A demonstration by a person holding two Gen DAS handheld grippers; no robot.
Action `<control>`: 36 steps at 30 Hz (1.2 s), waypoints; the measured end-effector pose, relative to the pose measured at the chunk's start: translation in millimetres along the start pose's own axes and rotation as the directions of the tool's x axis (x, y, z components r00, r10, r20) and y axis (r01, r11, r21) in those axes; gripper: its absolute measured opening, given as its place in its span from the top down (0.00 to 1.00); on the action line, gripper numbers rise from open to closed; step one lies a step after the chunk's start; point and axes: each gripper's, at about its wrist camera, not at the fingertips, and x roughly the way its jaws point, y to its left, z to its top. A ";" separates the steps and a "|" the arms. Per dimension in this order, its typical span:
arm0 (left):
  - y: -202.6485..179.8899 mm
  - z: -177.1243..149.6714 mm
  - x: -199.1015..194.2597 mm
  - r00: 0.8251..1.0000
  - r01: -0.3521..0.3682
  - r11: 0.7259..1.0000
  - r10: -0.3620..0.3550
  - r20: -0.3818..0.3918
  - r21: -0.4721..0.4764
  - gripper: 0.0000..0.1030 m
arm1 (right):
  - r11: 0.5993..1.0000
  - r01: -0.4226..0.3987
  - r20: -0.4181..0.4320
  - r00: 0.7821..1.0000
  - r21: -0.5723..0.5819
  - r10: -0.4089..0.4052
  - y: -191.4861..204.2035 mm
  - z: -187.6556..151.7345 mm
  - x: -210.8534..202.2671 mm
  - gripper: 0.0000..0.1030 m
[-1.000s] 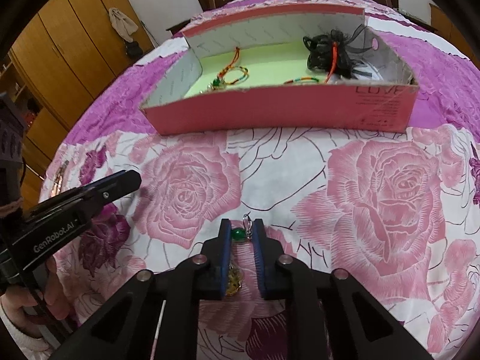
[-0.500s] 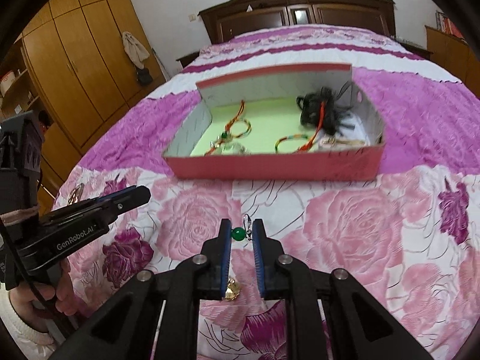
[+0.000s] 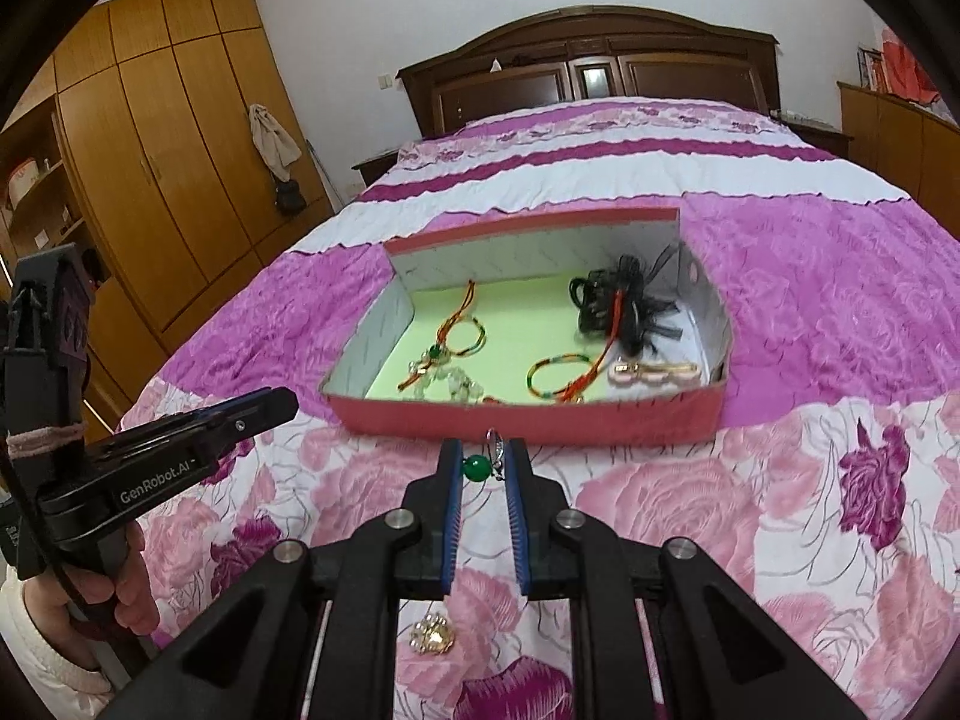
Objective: Organize jewelry
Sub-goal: 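Carry the gold pendant with the left tool while the right tool carries the earring into the box, then open the left tool to drop the gold pendant while the right tool releases the earring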
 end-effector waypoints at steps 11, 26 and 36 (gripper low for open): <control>-4.3 22.0 23.0 0.999 -0.008 1.000 0.007 0.036 0.017 0.93 | 0.999 0.036 0.047 0.998 -0.020 -0.035 -10.5 25.8 16.2 0.85; 0.0 37.4 73.1 1.000 -0.003 1.000 0.003 0.031 0.010 0.93 | 0.991 0.131 0.046 0.990 0.005 -0.131 -49.2 48.8 54.6 0.85; 6.5 38.3 103.9 1.000 -0.009 1.000 0.009 -0.010 -0.005 0.93 | 0.977 0.212 0.010 0.977 0.019 -0.212 -75.8 52.6 86.3 0.85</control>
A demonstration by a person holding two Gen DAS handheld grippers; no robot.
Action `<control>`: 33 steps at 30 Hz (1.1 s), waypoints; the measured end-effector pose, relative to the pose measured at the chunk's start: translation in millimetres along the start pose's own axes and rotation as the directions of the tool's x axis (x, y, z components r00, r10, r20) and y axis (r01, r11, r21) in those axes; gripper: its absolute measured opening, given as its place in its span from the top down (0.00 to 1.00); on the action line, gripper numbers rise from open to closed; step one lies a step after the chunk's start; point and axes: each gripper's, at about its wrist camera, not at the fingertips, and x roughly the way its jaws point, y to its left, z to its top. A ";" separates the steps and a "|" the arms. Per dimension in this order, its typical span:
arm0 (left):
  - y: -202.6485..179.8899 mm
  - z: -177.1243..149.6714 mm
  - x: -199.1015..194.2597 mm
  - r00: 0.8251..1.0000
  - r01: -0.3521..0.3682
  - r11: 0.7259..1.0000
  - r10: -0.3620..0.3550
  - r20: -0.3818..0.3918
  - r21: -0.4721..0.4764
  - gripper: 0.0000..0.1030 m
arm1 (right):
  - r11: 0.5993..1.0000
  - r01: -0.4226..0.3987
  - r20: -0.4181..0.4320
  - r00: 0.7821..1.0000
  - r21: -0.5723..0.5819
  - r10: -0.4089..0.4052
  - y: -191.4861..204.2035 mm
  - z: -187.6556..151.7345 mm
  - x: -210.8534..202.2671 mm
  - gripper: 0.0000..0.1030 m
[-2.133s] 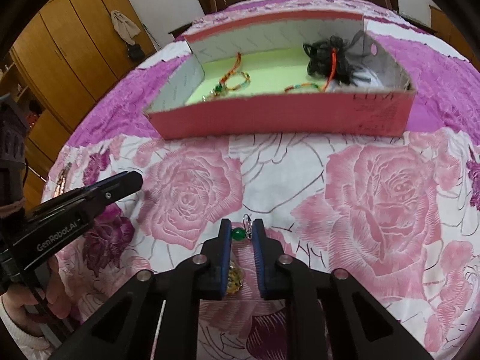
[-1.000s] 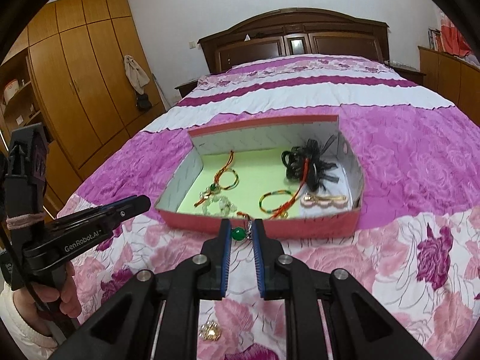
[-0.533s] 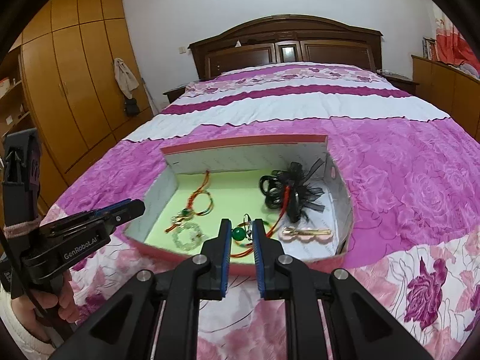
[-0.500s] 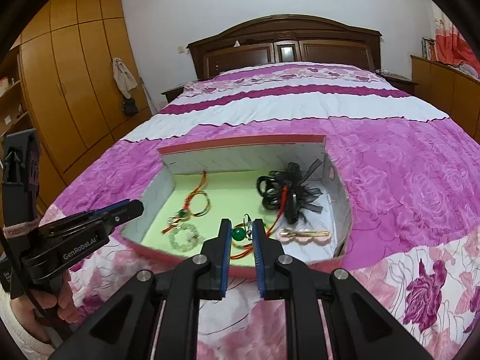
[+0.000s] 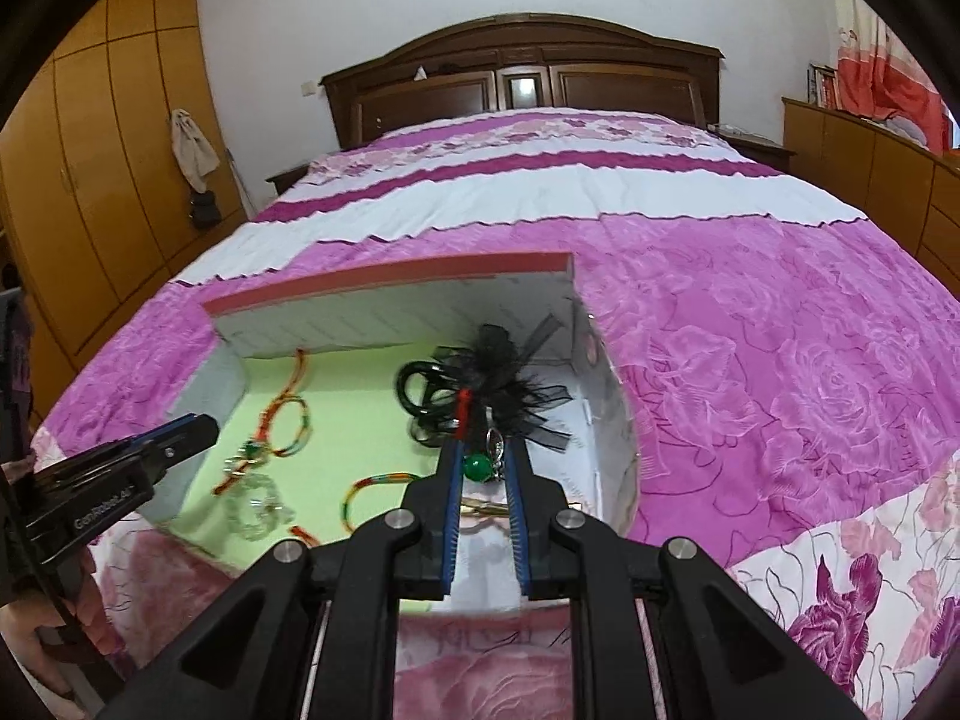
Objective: Organize jewelry
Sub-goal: 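Open the left tool to drop the gold pendant while the right tool releases the earring, then withdraw the left tool from the box and move it over the gold earring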
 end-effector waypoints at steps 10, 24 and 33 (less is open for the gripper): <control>-1.0 -2.9 10.6 1.000 -0.010 1.000 0.011 -0.018 0.019 0.92 | 1.000 0.026 -0.019 0.999 -0.007 -0.027 -5.8 -3.7 17.5 0.84; -2.8 -0.3 -4.4 1.000 0.000 1.000 0.000 0.001 0.007 0.83 | 0.997 -0.066 0.022 0.998 0.048 0.065 -2.2 -3.2 -5.1 0.74; -8.7 -0.4 -32.5 1.000 0.015 1.000 -0.015 0.024 0.011 0.82 | 0.995 -0.098 0.070 0.993 0.027 0.095 11.4 -2.3 -39.7 0.73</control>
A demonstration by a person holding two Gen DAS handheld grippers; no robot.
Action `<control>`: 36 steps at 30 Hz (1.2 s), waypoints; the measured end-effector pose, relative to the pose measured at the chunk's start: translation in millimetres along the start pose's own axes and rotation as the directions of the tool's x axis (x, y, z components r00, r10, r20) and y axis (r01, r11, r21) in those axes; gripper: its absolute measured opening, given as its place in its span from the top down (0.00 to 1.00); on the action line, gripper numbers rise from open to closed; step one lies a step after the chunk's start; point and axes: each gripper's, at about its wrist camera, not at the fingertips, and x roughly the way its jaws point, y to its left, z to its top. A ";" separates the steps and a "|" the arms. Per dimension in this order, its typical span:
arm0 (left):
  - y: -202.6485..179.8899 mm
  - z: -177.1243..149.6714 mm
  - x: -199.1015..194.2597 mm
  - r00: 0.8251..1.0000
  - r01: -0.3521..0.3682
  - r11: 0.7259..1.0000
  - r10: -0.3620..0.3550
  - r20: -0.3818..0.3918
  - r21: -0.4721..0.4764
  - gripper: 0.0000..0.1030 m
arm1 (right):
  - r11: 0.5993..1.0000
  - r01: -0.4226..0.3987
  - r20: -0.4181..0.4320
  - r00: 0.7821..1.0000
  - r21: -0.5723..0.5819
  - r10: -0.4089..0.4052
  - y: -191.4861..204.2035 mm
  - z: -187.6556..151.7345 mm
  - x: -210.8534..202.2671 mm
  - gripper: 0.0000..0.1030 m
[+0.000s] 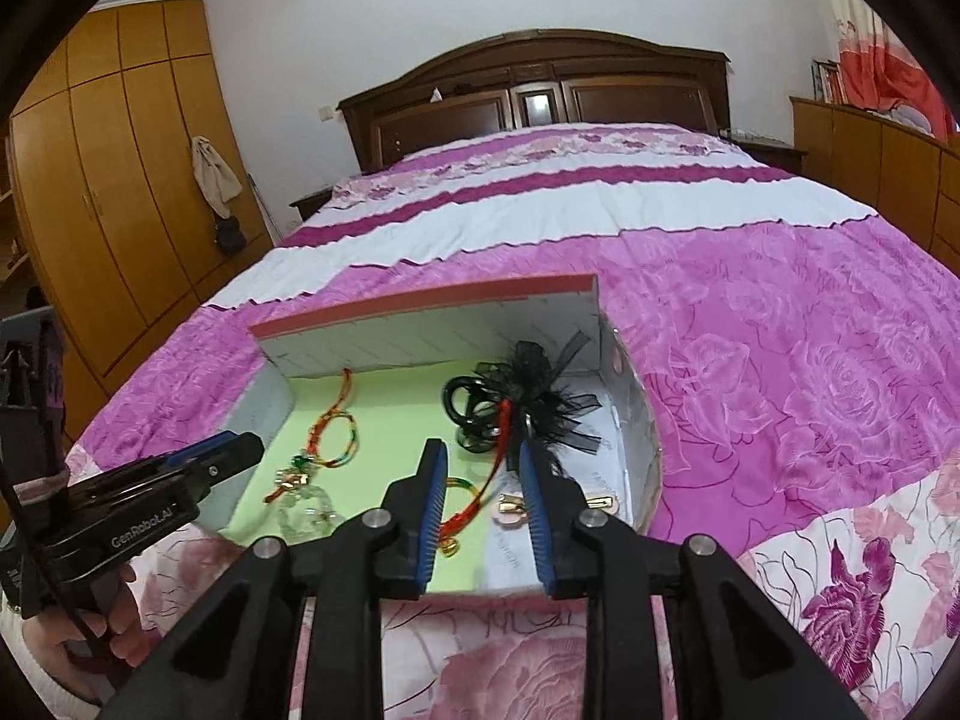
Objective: Organize jewelry
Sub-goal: 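Withdraw the left tool from the box and move it over the gold earring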
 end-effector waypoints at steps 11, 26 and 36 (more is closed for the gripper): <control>-2.7 -8.8 -37.7 1.000 0.004 1.000 -0.003 0.017 -0.011 0.81 | 0.999 -0.041 0.033 0.999 -0.003 0.041 8.7 -7.2 -42.3 0.72; -21.0 -43.7 -69.9 0.999 0.038 0.999 -0.038 -0.023 0.010 0.81 | 0.999 -0.037 0.029 0.999 -0.021 0.038 6.6 -44.5 -92.6 0.71; -32.1 -63.7 -73.0 0.995 0.062 0.998 -0.060 -0.082 0.021 0.81 | 1.000 -0.009 -0.002 1.000 -0.009 0.009 -4.3 -69.9 -110.0 0.71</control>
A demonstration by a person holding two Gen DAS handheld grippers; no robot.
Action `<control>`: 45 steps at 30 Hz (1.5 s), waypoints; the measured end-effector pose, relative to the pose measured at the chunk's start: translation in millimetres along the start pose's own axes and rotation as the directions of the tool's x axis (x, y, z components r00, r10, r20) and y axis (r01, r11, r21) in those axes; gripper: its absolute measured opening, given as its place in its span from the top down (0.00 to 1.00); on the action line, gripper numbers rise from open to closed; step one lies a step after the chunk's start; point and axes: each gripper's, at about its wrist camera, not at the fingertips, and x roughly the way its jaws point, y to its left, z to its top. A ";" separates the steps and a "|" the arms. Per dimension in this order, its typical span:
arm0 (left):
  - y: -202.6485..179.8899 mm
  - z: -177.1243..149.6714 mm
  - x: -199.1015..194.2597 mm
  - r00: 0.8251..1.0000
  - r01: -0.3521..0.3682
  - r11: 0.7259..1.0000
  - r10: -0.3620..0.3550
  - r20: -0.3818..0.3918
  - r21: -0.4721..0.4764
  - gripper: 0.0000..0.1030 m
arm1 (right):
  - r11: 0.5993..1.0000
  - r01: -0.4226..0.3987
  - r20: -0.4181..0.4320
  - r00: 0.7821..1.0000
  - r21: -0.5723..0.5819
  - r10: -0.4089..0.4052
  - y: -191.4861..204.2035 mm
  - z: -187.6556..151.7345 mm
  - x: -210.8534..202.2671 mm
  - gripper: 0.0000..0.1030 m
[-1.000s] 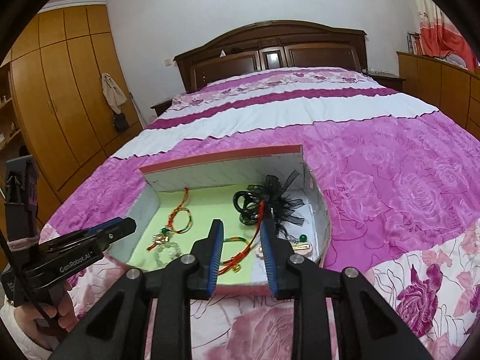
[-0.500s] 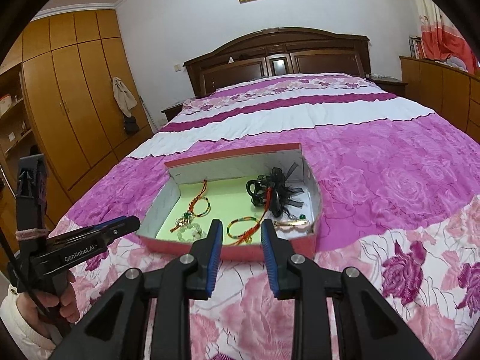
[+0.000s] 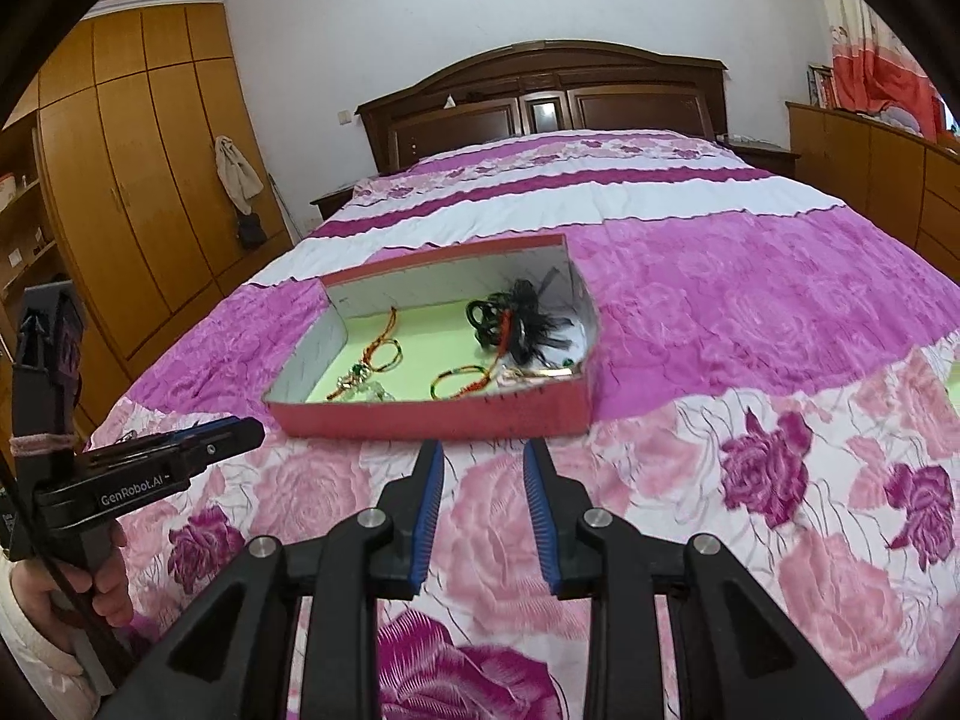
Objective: Organize jewelry
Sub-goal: 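Withdraw the left tool from the box and move it over the gold earring, then grasp the gold earring with the left tool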
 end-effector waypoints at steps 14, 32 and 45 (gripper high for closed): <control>-28.3 -29.0 11.4 0.992 0.056 0.997 -0.051 -0.113 0.043 0.81 | 0.999 0.017 -0.010 1.000 0.031 -0.017 -14.4 -16.6 -12.8 0.70; -45.0 -51.3 31.7 0.969 0.096 0.992 -0.076 -0.234 0.077 0.81 | 0.997 0.014 -0.030 0.999 0.074 -0.012 -27.0 -26.1 -5.0 0.70; -51.4 -62.1 48.1 0.956 0.094 0.991 -0.064 -0.287 0.090 0.83 | 0.997 0.011 -0.035 0.999 0.080 -0.008 -28.1 -29.5 -2.5 0.70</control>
